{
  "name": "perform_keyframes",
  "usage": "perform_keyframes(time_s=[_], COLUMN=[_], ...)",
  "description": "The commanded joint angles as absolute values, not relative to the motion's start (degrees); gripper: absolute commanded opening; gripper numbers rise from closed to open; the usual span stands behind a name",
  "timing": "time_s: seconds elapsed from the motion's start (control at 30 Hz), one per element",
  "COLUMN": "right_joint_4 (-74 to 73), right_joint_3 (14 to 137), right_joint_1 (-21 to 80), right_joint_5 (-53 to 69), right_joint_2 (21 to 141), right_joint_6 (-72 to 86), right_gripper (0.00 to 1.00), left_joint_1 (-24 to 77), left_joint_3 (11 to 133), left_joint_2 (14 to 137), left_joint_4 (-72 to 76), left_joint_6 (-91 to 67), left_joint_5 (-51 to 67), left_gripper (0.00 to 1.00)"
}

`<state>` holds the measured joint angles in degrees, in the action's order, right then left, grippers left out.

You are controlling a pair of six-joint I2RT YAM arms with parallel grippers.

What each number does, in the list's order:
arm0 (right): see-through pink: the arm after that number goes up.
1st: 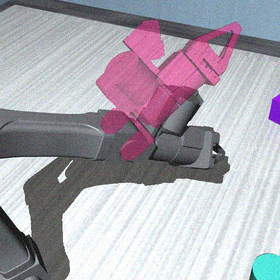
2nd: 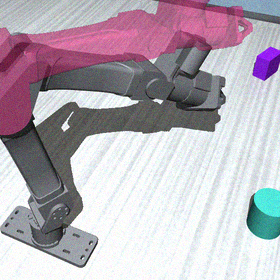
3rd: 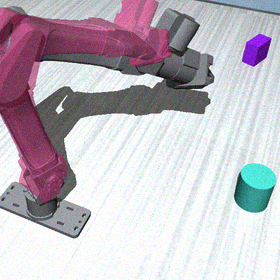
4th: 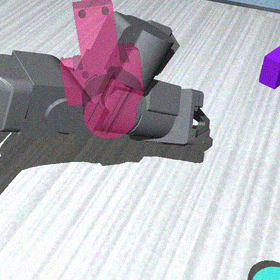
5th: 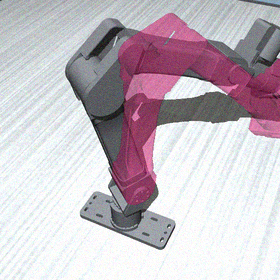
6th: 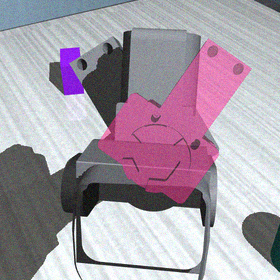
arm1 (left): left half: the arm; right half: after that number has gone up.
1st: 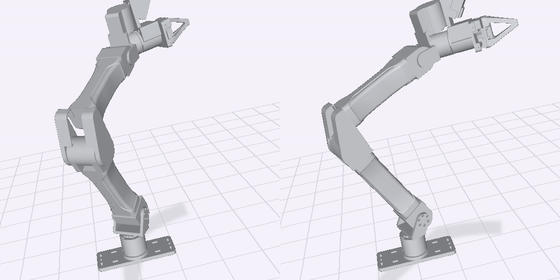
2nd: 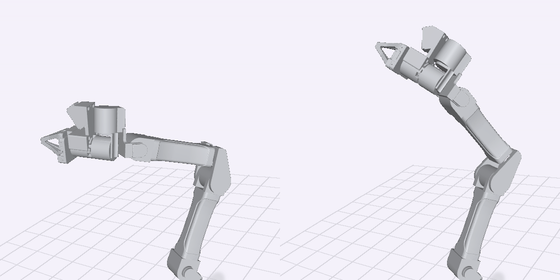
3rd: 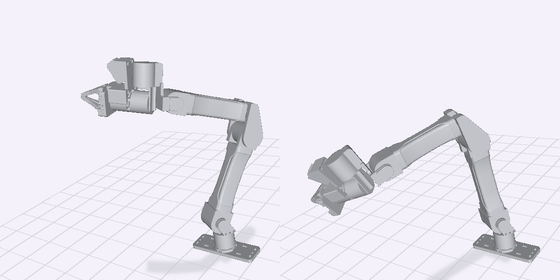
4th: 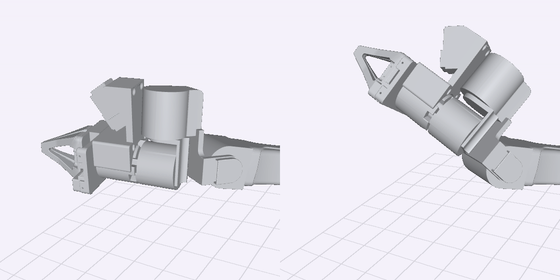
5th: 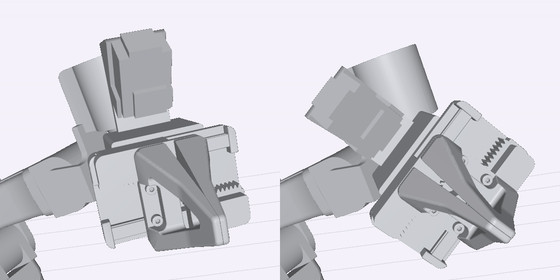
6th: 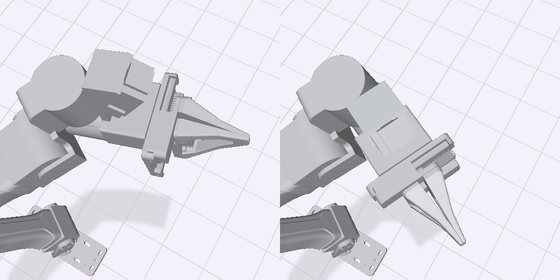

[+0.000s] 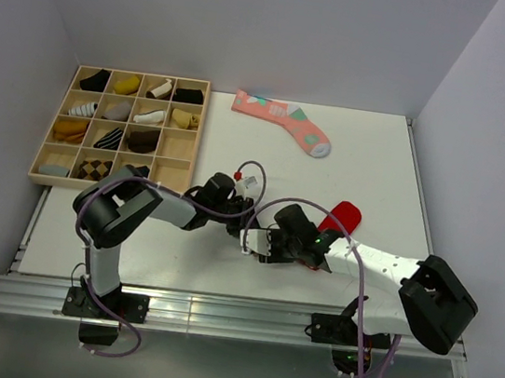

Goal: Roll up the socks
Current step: Roll the sock at the center of the board.

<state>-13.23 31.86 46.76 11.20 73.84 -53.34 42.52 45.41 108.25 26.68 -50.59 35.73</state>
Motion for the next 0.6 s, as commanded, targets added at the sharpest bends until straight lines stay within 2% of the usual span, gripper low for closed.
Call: perform_keyframes(time_s=[0.0,0.13,0.33,0.57], right_joint_4=[-13.01,-12.13,-11.6,-11.78], right_joint_3=[31.11,30.94,31.73,33.74], right_joint_1=[47.29,47.28,47.2,47.29], right_joint_5=[10.37,9.58,8.88,8.96], right_joint_2=[77.08,77.6,78.66,80.24], right_joint_6=[-50.71,-49.66,-47.46,-45.01], right_gripper=[0.15,0.08,0.04,0.02], left_joint_1=[42.72,42.54,41.57,44.02], left_joint_3=[42.28,40.34,36.13,26.74], left_joint_2=[105.84,100.12,91.07,80.17], left_joint_4=[16.97,16.18,13.2,14.77], left_joint_6=[-52.98,-57.82,-66.09,-83.98], left_joint_5=[28.93,23.31,15.13,4.15], left_gripper=[0.27,0.34,0.44,0.45])
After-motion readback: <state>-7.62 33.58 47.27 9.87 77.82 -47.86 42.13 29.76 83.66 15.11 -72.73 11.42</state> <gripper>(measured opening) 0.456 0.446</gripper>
